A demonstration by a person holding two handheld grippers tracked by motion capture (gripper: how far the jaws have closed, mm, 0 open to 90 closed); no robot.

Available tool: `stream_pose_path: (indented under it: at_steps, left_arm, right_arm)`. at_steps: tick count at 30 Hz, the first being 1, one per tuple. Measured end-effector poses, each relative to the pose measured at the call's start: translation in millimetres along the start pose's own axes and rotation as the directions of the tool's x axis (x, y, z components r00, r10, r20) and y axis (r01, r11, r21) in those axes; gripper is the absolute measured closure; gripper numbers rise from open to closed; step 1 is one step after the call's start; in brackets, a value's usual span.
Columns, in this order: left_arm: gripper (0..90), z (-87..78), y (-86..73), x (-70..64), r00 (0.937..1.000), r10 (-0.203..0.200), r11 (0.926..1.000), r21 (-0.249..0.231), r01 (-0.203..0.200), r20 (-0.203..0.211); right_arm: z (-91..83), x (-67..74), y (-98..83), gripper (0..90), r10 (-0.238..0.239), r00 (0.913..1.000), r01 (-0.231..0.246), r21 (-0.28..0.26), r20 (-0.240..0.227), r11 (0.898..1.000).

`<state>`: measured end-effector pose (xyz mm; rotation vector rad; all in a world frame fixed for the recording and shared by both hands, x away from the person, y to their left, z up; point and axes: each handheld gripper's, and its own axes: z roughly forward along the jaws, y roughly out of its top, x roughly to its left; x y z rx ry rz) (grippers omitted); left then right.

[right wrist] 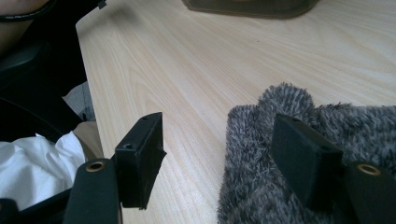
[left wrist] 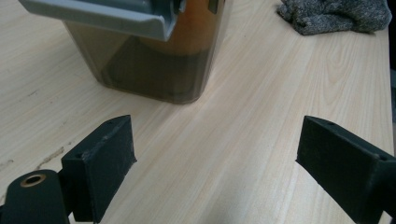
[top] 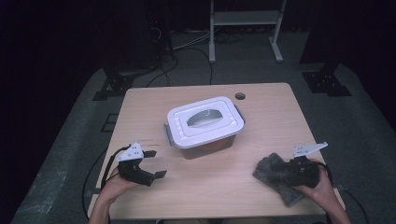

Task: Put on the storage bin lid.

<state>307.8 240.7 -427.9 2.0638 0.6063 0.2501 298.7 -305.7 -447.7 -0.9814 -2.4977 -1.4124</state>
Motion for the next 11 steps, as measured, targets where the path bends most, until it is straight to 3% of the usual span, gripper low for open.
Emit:
stream_pose_path:
  at_steps: [11]
  left_arm:
    - [10.0,0.7,-9.1,0.4,0.9999,-0.015,0.9999,-0.002,0.015,-0.005]
  right_arm:
    - [0.2,-1.2,-0.6,33.6,0.0,1.0,0.0,-0.001,-0.002,1.0]
